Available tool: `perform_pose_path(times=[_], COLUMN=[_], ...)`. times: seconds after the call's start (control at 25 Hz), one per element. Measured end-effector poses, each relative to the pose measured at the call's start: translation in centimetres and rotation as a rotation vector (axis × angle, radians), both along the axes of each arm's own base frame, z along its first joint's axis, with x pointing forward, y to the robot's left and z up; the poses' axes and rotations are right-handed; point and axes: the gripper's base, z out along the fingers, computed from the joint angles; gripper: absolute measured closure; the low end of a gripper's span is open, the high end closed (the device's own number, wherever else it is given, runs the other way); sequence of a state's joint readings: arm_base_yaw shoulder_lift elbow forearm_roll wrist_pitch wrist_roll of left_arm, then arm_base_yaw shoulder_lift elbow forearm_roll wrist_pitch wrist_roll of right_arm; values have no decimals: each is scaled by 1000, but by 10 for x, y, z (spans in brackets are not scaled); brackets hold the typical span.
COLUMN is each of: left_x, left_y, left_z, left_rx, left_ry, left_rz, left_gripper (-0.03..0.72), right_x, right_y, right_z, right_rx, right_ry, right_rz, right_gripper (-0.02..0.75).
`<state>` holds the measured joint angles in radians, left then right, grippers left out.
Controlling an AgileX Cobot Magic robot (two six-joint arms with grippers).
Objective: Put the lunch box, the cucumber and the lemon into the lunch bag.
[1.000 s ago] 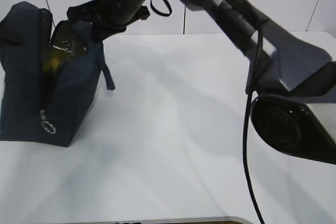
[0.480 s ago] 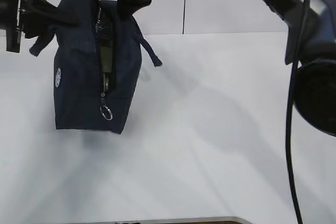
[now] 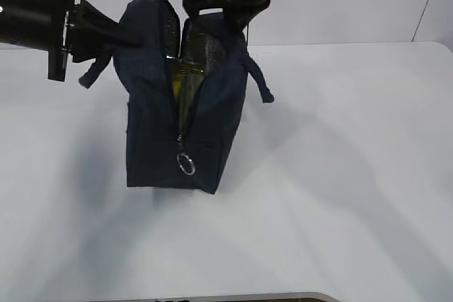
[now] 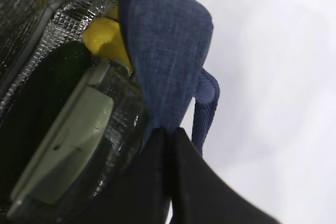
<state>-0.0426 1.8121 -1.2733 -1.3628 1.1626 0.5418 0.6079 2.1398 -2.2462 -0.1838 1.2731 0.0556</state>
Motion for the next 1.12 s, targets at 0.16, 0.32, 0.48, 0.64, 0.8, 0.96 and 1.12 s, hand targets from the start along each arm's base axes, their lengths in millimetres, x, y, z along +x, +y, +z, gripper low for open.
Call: perform_pose_path(times=[0.16,0.32,0.48,0.64,0.8,0.96,1.12], left_x=[0,5,6,8,8,7,5], left_y=[-19,-37,-47,-48,-48,-48,-49], left_z=[-11,-30,-43,-45,-45,-45,-43], left_rx=[-16,-29,-29,-20,-14,-7,-24], left_ry=[33,80,104,96,91,91,97], left_rz=[-36,-46,-69,-59,-61,-71,-101], left_gripper=[692,692,692,688,628,541,510], right_x=[1,6,9,14,15,15,14], right_y=[-22,-31,-29,-26,-26,-26,-25], right_z=[4,1,-7,-18,-19,-19,-19], right_rx=[-10,-4,-2,-11,-10,-9,7], right_ry=[9,17,29,43,42,42,51], right_rz=[-60,-115,-142,-147,-146,-148,-144], right_gripper=[731,731,731,731,706,583,439])
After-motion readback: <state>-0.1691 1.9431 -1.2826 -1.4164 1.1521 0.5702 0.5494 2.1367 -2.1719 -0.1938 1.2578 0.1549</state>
